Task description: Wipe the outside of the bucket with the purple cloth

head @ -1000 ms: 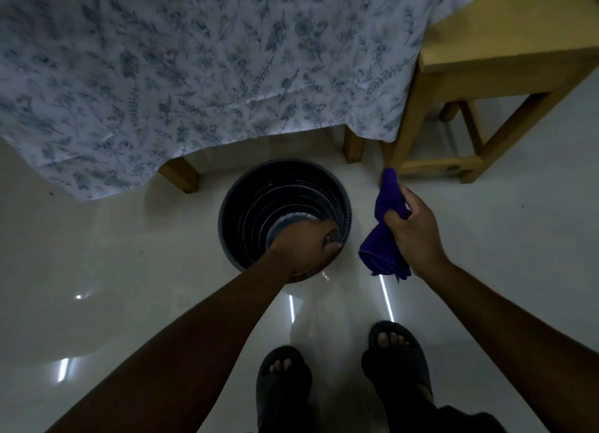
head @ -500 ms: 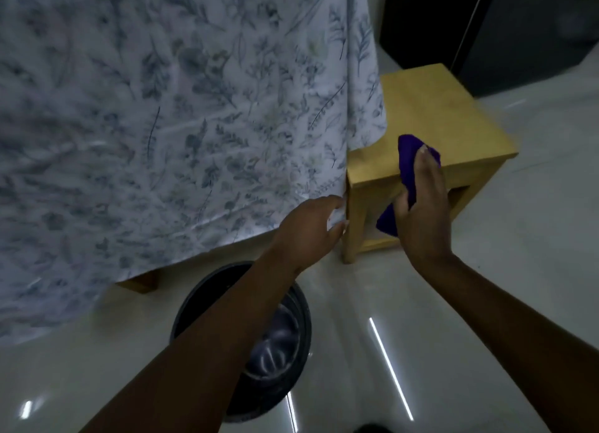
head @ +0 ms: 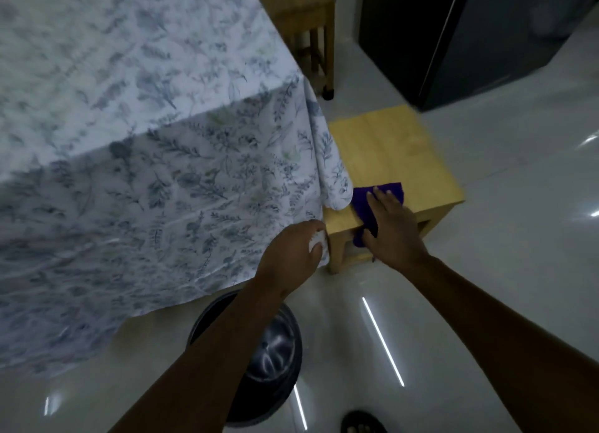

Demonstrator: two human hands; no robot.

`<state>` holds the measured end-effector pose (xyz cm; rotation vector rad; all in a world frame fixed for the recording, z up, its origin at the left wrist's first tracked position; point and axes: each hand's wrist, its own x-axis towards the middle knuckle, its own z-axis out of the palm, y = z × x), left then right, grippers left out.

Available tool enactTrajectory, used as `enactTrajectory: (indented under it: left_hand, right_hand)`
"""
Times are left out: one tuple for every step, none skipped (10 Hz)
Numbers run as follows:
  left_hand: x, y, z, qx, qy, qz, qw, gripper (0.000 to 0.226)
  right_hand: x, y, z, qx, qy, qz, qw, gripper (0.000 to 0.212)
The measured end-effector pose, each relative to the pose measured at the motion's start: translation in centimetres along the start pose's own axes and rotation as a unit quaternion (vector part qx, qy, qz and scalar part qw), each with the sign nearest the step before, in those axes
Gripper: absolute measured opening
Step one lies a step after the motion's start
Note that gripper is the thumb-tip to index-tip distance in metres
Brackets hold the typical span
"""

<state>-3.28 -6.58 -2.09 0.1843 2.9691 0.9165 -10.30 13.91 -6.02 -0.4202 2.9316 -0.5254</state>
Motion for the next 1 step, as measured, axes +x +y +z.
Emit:
enactTrajectory:
  left_hand:
    - [-0.98, 2.62, -4.13, -0.043, 0.035, 0.016, 0.998, 0.039]
  right_hand:
    - [-2.5, -1.65, -4.96, 0.103, 0.056, 0.022, 0.993, 0.059]
